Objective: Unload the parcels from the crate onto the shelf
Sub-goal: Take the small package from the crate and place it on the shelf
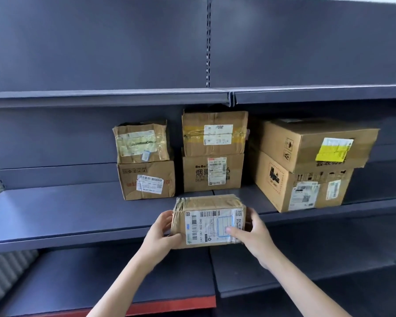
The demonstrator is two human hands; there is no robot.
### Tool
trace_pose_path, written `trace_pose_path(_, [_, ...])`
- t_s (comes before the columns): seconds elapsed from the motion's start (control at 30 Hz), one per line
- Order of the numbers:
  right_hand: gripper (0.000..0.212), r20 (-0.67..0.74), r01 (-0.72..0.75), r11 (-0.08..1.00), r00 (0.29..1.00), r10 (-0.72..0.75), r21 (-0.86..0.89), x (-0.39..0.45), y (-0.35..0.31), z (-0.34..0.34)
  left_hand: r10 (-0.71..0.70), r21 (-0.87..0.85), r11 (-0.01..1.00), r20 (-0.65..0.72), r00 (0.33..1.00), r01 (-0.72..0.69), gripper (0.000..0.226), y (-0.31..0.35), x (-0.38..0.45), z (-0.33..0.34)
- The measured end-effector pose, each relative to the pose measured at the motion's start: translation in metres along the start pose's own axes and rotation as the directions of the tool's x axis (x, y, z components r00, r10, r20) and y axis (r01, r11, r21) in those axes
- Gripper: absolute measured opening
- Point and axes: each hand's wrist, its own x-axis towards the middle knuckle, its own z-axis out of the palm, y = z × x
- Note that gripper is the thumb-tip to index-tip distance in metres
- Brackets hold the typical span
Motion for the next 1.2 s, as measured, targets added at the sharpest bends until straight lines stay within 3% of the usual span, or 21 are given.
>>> trace_pose_path(0.33, [0.045, 0.072, 0.022, 0.999, 0.997, -0.020, -0.029, 0.065, 0.029, -0.039, -0.068, -0.041, 0.997, -0.089, 0.994, 0.065, 0.063, -0.003, 0.041, 0.046])
trace_pose_path(0.8, [0.048, 0.022, 0.088, 0.996, 0.996, -0.088, 0.002, 0.106, 0.027, -0.032, -0.037, -0.025, 0.999, -0.137, 0.990, 0.033, 0.057, -0.002, 0.090, 0.041])
trace_pose_path(1.2, [0.061, 0.051, 0.077, 0.983, 0.996, -0.070, -0.165, 0.174, 0.068, -0.011, -0.133, 0.042, 0.989, -0.150, 0.980, 0.141, 0.066, -0.047, 0.166, 0.029])
